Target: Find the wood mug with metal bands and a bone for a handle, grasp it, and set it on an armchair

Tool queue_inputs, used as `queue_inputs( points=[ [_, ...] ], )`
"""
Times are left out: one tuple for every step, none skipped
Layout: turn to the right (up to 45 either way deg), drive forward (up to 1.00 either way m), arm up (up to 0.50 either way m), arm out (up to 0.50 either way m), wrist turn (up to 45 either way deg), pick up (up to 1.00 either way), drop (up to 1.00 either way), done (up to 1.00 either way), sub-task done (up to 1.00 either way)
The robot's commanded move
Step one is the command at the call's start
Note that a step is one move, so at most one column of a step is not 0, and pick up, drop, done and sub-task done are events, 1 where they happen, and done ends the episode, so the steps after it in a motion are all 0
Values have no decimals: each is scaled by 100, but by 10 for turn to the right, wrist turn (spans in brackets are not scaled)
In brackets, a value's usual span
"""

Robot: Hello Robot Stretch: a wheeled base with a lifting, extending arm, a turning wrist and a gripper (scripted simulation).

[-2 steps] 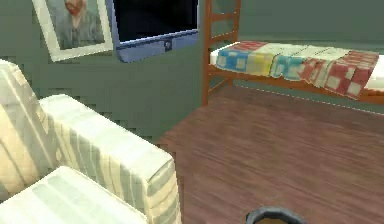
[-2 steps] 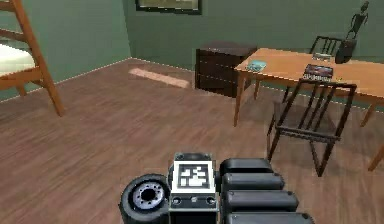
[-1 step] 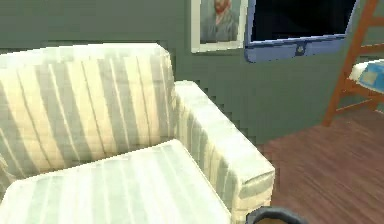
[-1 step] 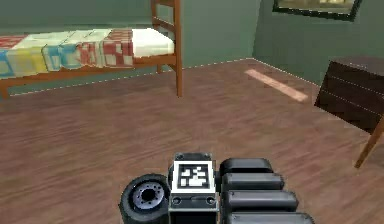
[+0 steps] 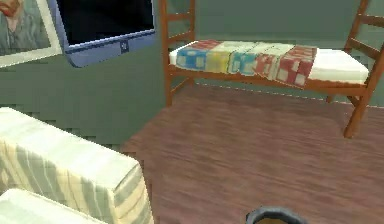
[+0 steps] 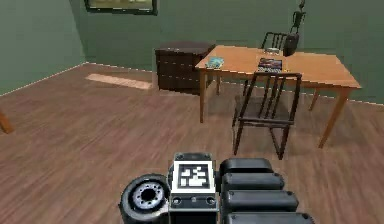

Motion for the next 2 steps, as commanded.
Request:
queue_inputs(
  points=[
    [450, 0, 0, 0, 0, 0, 0, 0, 0],
    [450, 0, 0, 0, 0, 0, 0, 0, 0]
  ],
)
